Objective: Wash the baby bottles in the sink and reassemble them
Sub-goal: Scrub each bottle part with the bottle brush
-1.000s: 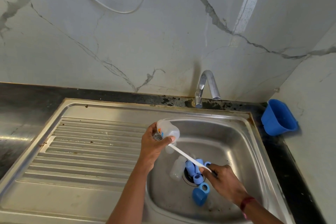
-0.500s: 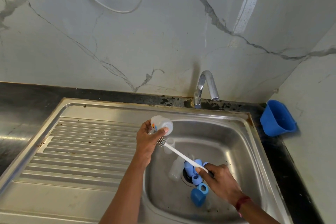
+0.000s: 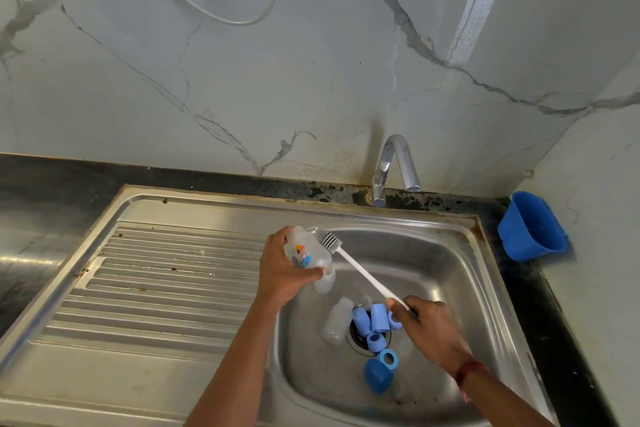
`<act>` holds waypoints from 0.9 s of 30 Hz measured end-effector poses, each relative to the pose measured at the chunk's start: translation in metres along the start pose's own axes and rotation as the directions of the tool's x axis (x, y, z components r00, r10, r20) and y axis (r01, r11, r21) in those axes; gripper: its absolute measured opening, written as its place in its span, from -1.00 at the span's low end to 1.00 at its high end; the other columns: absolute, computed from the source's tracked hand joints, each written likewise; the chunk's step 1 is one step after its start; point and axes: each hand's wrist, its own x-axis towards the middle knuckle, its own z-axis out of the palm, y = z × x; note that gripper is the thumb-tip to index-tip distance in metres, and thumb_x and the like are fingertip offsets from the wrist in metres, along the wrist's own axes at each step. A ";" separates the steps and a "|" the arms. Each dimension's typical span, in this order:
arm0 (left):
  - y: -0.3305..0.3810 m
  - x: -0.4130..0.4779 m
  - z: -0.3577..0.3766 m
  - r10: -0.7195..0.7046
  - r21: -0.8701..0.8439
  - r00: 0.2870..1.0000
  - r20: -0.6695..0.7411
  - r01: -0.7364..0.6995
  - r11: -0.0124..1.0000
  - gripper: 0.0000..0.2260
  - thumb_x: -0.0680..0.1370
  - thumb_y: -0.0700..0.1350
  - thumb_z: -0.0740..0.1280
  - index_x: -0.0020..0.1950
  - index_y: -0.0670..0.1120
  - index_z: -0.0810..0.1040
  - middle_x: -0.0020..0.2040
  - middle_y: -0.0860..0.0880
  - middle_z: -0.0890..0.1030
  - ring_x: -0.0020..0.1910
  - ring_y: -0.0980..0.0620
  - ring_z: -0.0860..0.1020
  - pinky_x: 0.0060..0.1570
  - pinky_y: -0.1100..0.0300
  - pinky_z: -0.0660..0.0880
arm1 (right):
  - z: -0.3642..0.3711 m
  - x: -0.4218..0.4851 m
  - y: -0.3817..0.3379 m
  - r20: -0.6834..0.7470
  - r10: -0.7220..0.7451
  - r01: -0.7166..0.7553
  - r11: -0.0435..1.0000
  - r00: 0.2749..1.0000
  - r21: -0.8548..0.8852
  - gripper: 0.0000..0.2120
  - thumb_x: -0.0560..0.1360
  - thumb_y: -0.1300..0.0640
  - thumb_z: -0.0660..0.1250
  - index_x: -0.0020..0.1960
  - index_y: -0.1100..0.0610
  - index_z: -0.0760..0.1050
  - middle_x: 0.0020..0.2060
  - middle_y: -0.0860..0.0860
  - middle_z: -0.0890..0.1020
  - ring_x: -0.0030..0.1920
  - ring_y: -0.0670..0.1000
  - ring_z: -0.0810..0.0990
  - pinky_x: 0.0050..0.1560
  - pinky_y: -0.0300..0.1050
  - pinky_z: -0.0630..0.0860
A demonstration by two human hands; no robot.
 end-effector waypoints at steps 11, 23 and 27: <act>-0.016 -0.002 -0.004 0.160 0.441 0.971 0.179 -0.224 0.869 -0.06 0.08 -0.05 0.66 0.42 -0.01 0.38 0.19 0.07 0.37 0.16 0.04 0.36 0.08 0.18 0.43 | -0.039 0.013 -0.013 0.193 -0.195 0.261 0.866 0.962 -0.427 -0.42 0.52 -0.41 0.00 -0.17 0.03 0.53 -0.46 -0.05 0.51 -0.43 -0.06 0.50 -0.33 -0.16 0.51; -0.019 -0.011 0.005 0.117 0.387 0.981 0.157 -0.170 0.906 -0.11 0.13 -0.03 0.63 0.42 0.01 0.39 0.18 0.09 0.37 0.18 0.06 0.40 0.11 0.23 0.38 | -0.056 0.035 -0.016 0.209 -0.235 0.309 0.816 0.949 -0.489 -0.48 0.56 -0.35 0.09 -0.21 0.06 0.50 -0.49 -0.07 0.44 -0.45 -0.07 0.45 -0.32 -0.15 0.48; -0.016 -0.012 0.002 0.039 0.290 0.999 0.019 -0.043 0.956 -0.21 0.12 -0.01 0.64 0.30 -0.08 0.47 0.04 0.09 0.44 0.08 0.04 0.45 0.05 0.23 0.34 | -0.042 0.026 -0.006 0.189 -0.174 0.233 0.904 0.966 -0.359 -0.50 0.55 -0.33 0.13 -0.26 0.07 0.47 -0.50 -0.05 0.43 -0.49 -0.08 0.38 -0.34 -0.13 0.45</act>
